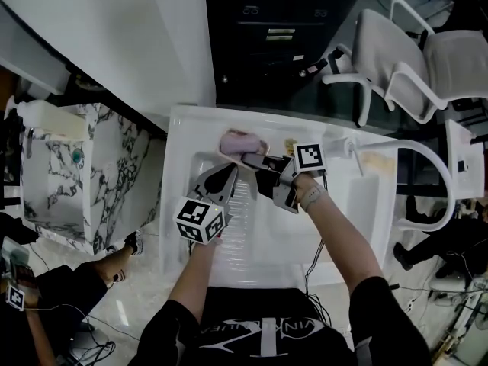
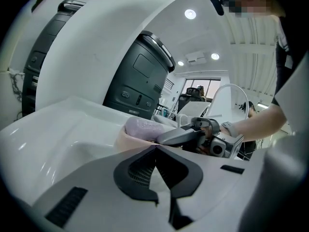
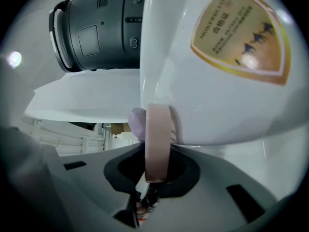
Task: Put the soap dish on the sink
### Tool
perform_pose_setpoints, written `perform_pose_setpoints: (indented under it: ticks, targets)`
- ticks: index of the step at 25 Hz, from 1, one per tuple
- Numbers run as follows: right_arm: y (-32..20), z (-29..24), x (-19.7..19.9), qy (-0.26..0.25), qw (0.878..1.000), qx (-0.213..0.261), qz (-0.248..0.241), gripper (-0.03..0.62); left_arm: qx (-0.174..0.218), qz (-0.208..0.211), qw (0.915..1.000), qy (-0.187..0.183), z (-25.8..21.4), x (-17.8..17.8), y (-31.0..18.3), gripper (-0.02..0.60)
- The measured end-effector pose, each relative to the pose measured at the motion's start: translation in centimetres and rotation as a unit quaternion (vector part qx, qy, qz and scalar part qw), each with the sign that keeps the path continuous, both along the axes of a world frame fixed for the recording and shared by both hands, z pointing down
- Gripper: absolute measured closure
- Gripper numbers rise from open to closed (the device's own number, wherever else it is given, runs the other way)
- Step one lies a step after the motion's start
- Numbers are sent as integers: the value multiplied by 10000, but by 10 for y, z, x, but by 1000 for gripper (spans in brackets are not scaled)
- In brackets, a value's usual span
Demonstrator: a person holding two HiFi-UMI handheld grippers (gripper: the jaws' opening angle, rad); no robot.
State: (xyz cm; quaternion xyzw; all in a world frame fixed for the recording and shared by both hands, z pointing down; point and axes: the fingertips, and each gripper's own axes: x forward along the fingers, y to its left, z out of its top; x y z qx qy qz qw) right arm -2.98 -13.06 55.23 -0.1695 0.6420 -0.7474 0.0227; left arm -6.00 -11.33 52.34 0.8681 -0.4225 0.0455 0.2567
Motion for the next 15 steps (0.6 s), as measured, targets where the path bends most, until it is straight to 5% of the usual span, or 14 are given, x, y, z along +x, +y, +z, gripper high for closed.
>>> perform_pose_setpoints:
  ticks: [15]
  targets:
    - [3,3,0,-55,9999,-16,-135,522,-23,73,10000,29,5,3,2,566]
